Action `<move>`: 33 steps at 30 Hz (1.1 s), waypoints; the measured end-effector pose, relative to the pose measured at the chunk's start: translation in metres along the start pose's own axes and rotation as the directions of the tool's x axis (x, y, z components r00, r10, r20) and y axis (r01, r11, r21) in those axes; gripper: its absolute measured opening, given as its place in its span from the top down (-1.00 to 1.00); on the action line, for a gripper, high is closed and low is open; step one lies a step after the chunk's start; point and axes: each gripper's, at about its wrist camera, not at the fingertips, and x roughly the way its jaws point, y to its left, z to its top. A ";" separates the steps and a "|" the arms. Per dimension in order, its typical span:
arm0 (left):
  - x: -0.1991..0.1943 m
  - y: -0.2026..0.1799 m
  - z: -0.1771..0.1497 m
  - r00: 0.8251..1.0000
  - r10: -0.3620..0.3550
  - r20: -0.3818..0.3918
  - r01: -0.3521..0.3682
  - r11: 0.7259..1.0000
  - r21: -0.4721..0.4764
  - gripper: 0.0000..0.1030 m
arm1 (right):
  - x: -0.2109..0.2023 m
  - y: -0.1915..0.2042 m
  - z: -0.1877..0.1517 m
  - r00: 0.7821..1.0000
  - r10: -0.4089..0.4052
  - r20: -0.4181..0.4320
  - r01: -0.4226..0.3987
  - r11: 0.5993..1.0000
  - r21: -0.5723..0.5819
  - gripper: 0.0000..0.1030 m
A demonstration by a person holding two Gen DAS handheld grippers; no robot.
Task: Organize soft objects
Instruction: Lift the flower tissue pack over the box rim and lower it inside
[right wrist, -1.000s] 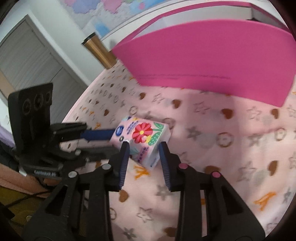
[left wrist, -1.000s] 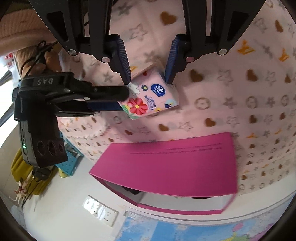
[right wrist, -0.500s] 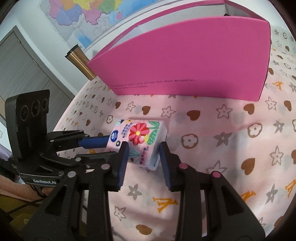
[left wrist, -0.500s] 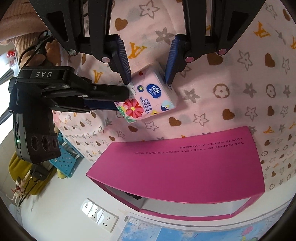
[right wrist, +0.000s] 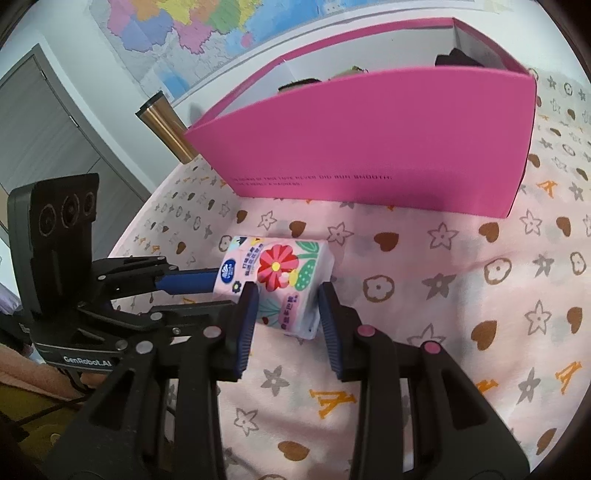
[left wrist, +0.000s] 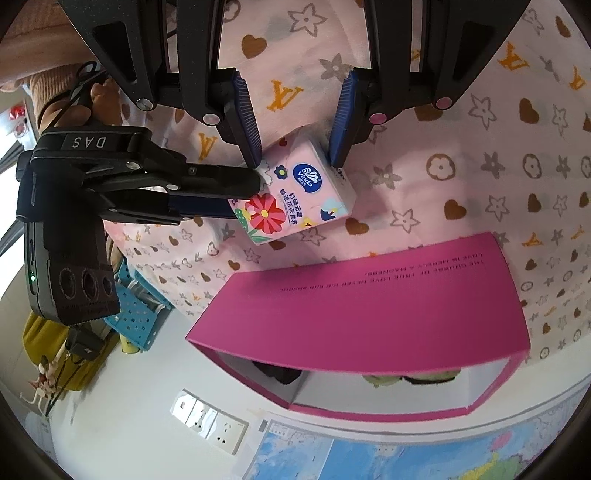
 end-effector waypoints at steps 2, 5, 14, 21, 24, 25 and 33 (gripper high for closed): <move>-0.003 -0.001 0.001 1.000 0.001 0.009 -0.001 1.000 0.004 0.27 | -0.003 0.002 0.001 1.000 -0.001 0.007 0.001 1.000 -0.006 0.28; -0.007 -0.002 0.004 1.000 0.004 0.023 -0.004 1.000 0.012 0.27 | -0.006 0.003 0.003 1.000 -0.001 0.018 0.001 1.000 -0.012 0.28; -0.017 -0.004 0.009 0.998 0.012 0.058 -0.013 1.000 0.022 0.27 | -0.014 0.008 0.010 0.999 0.004 0.043 -0.003 0.999 -0.033 0.28; -0.021 -0.006 0.012 0.997 0.019 0.075 -0.022 0.999 0.033 0.27 | -0.017 0.009 0.017 0.998 0.006 0.057 -0.003 0.999 -0.047 0.28; -0.021 -0.007 0.013 0.997 0.021 0.077 -0.024 0.999 0.035 0.27 | -0.018 0.010 0.019 0.998 0.004 0.063 -0.001 0.999 -0.050 0.28; -0.021 -0.007 0.013 0.997 0.021 0.078 -0.024 0.999 0.036 0.27 | -0.019 0.010 0.019 0.998 0.003 0.063 0.000 0.999 -0.051 0.28; -0.025 -0.008 0.020 0.996 0.026 0.090 -0.030 0.999 0.045 0.27 | -0.021 0.011 0.022 0.997 0.000 0.075 0.004 0.998 -0.060 0.28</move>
